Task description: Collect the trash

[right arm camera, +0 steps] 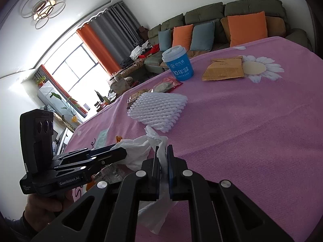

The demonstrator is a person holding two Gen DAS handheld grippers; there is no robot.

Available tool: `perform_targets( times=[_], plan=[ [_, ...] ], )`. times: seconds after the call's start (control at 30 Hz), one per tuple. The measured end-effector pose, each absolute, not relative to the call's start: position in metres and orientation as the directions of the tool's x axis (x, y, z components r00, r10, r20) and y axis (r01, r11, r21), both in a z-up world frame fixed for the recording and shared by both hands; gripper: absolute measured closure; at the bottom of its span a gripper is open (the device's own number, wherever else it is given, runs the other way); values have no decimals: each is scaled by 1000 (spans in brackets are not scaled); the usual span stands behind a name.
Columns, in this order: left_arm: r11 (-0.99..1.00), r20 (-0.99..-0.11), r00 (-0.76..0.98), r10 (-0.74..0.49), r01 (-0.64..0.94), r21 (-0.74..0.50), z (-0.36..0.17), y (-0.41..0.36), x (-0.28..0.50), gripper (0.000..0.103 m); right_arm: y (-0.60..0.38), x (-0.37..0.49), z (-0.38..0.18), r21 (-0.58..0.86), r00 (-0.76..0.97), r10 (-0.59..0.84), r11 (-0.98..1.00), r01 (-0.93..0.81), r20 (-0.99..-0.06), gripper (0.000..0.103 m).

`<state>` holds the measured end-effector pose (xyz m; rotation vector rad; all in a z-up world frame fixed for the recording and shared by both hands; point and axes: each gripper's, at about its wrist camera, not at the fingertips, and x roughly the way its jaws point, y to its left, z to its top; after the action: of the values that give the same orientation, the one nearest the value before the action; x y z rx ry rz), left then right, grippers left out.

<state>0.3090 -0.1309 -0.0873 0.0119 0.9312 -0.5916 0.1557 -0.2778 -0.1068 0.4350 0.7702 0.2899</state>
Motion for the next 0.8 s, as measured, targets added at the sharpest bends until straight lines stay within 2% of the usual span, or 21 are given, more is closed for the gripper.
perform_targets(
  times=[0.03, 0.23, 0.57, 0.8],
  plan=[
    [842, -758, 449, -474, 483, -240, -88, -131, 309, 83, -278, 155, -107, 479, 686, 406, 873, -94, -604, 98],
    [829, -724, 472, -503, 500, -250, -82, -129, 305, 94, -279, 153, -103, 479, 695, 403, 873, -96, -595, 98],
    [837, -619, 584, -525, 485, -253, -41, -104, 279, 94, -275, 140, -85, 465, 725, 403, 876, -128, -558, 98],
    [867, -578, 660, -480, 457, -199, -18, -76, 239, 94, -258, 124, -59, 410, 747, 393, 895, -176, -537, 98]
  ],
)
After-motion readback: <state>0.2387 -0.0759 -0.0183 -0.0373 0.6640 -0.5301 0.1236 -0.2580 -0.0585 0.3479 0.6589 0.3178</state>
